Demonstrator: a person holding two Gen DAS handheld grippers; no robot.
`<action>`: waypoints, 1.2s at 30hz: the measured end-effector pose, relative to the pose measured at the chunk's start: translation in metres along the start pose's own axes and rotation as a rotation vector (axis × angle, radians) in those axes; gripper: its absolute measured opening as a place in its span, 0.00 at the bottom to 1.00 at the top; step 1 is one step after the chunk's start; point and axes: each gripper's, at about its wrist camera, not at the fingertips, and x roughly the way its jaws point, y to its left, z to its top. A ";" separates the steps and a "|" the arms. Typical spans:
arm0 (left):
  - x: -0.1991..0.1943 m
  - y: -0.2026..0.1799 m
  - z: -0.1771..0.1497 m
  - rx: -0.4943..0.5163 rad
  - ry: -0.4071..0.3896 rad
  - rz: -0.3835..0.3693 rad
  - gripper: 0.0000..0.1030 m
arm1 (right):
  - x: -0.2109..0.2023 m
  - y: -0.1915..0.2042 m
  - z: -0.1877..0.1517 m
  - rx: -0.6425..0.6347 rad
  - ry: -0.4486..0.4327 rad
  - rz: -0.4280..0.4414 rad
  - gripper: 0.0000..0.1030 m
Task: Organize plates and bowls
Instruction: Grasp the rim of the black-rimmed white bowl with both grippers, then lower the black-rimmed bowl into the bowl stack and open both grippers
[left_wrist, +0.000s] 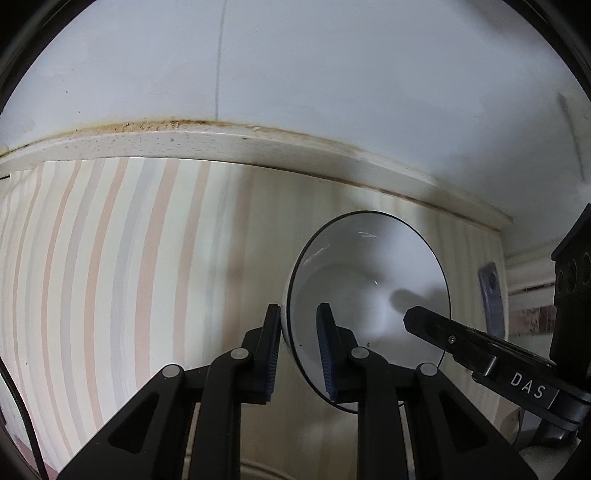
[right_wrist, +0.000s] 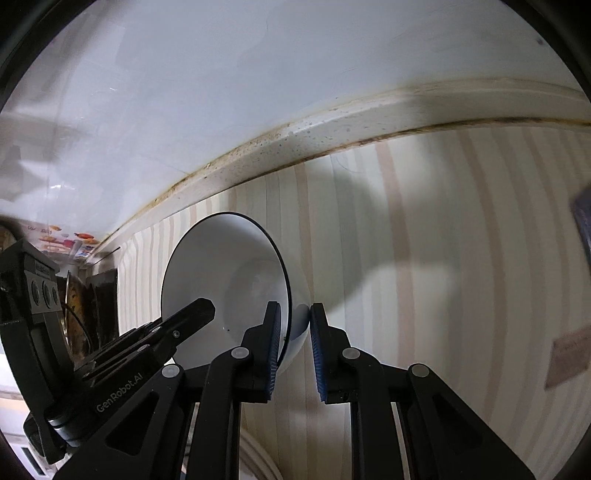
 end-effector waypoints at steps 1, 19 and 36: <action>-0.003 -0.003 -0.003 0.006 -0.001 -0.004 0.17 | -0.007 -0.001 -0.006 0.004 -0.007 0.000 0.17; -0.082 -0.064 -0.097 0.175 -0.007 -0.114 0.17 | -0.137 -0.035 -0.124 0.060 -0.093 -0.027 0.17; -0.042 -0.099 -0.170 0.300 0.134 -0.071 0.17 | -0.129 -0.101 -0.210 0.180 -0.034 -0.060 0.17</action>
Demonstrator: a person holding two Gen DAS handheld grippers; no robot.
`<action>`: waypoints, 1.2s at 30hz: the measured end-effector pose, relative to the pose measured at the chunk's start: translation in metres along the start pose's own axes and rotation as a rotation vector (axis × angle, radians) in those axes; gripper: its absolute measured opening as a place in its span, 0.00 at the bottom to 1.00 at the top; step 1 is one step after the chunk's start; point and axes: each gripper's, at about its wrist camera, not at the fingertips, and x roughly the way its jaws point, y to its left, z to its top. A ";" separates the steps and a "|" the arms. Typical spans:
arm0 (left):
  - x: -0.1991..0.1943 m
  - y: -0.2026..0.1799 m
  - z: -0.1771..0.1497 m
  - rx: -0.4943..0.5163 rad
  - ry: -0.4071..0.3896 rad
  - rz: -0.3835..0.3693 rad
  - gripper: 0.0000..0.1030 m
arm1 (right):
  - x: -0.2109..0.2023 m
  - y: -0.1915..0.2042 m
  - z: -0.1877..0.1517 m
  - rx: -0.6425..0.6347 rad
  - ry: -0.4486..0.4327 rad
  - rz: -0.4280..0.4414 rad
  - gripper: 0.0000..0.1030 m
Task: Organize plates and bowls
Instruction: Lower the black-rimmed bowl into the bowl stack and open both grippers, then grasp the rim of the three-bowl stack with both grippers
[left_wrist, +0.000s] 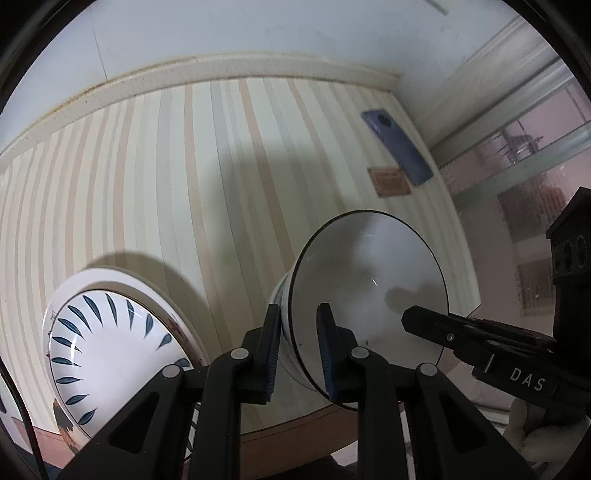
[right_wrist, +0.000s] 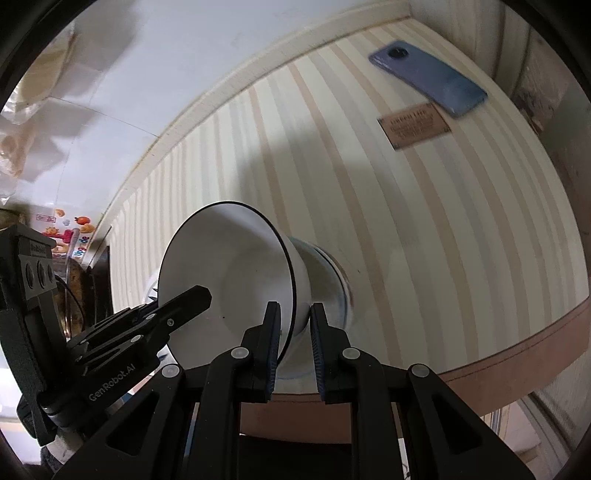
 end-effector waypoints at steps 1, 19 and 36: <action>0.003 0.000 0.001 0.004 0.007 0.007 0.17 | 0.003 -0.002 -0.001 0.004 0.006 -0.004 0.17; 0.016 -0.010 -0.006 0.079 0.029 0.107 0.17 | 0.015 0.003 -0.003 -0.029 0.025 -0.089 0.21; -0.103 -0.021 -0.022 0.134 -0.133 0.051 0.35 | -0.086 0.030 -0.043 -0.045 -0.147 -0.142 0.82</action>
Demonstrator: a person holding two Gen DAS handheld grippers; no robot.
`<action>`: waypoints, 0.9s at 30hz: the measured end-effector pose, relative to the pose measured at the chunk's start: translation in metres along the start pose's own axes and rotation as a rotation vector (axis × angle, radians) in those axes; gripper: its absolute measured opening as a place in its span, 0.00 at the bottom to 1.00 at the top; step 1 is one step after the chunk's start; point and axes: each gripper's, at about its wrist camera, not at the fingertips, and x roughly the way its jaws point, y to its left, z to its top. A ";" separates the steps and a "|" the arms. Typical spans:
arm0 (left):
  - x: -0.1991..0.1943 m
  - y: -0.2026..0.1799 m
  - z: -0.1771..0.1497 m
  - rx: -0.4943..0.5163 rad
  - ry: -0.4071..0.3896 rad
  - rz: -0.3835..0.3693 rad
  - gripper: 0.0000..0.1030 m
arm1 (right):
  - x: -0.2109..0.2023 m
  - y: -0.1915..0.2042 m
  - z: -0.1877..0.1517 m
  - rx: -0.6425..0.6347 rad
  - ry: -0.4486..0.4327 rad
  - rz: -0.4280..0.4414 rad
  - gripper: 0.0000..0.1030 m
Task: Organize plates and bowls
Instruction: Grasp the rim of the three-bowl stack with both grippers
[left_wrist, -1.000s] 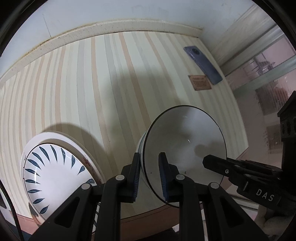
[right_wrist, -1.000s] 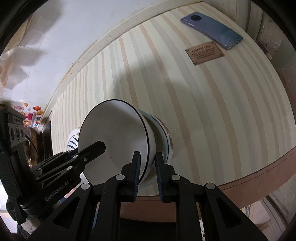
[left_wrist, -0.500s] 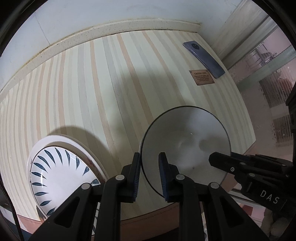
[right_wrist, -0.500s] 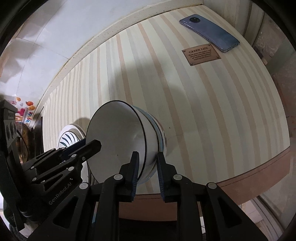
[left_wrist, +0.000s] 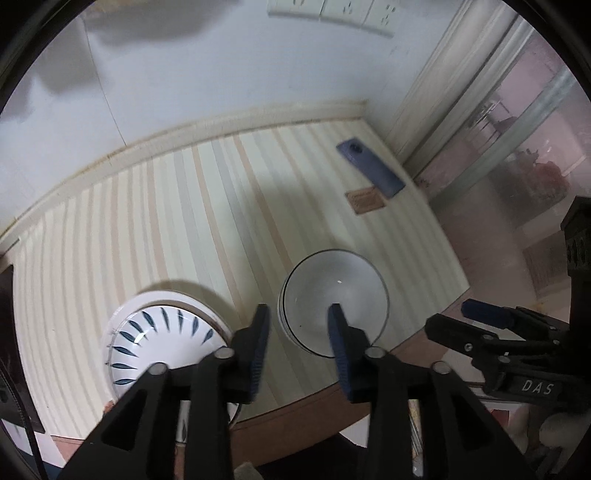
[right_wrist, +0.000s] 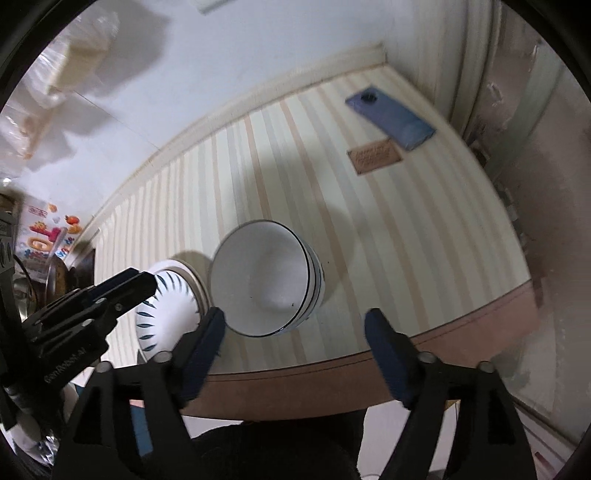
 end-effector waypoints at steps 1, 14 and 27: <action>-0.009 0.001 -0.001 0.001 -0.014 -0.005 0.46 | -0.008 0.002 -0.003 -0.002 -0.014 -0.008 0.84; -0.070 -0.004 -0.009 0.012 -0.102 -0.076 0.93 | -0.103 0.032 -0.031 -0.045 -0.183 -0.060 0.91; -0.061 -0.003 -0.003 -0.017 -0.136 -0.093 1.00 | -0.096 0.022 -0.026 -0.043 -0.173 -0.044 0.93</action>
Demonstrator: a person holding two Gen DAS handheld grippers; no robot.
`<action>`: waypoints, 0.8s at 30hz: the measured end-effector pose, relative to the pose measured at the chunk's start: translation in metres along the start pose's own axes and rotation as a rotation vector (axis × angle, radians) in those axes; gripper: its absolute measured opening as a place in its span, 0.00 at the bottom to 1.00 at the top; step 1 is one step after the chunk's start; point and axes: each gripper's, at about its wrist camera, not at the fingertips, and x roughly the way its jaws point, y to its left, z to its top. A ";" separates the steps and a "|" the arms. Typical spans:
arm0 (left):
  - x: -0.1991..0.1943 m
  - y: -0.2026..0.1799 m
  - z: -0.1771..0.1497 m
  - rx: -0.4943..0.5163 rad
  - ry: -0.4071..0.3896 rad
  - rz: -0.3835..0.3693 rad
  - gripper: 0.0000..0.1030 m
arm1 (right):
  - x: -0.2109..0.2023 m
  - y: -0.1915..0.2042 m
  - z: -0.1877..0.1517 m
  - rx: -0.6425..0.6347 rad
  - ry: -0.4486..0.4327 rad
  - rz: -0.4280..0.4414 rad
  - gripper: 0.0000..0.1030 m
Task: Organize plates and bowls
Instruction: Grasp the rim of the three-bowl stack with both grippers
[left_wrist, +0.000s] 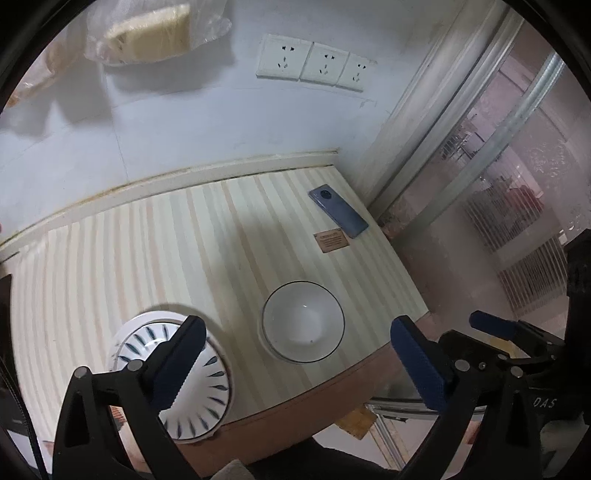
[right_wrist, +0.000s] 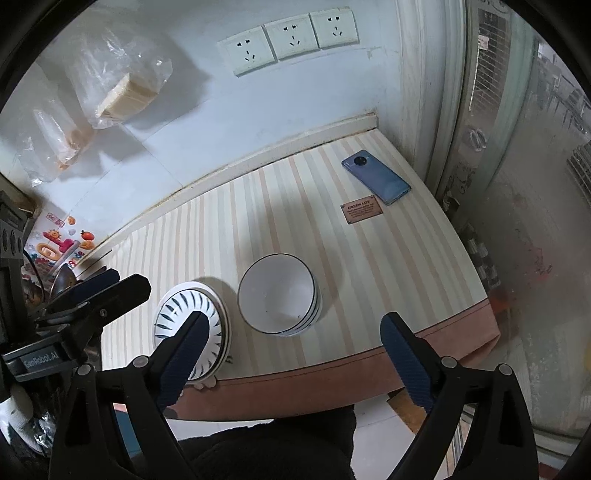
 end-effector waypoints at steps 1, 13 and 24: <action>0.006 0.002 0.001 -0.007 0.001 -0.002 1.00 | 0.005 -0.002 0.001 -0.001 0.005 0.001 0.94; 0.126 0.036 0.007 -0.033 0.164 -0.014 1.00 | 0.137 -0.050 0.003 0.121 0.226 0.199 0.94; 0.216 0.056 0.009 -0.065 0.355 -0.025 0.96 | 0.249 -0.064 -0.002 0.182 0.384 0.369 0.94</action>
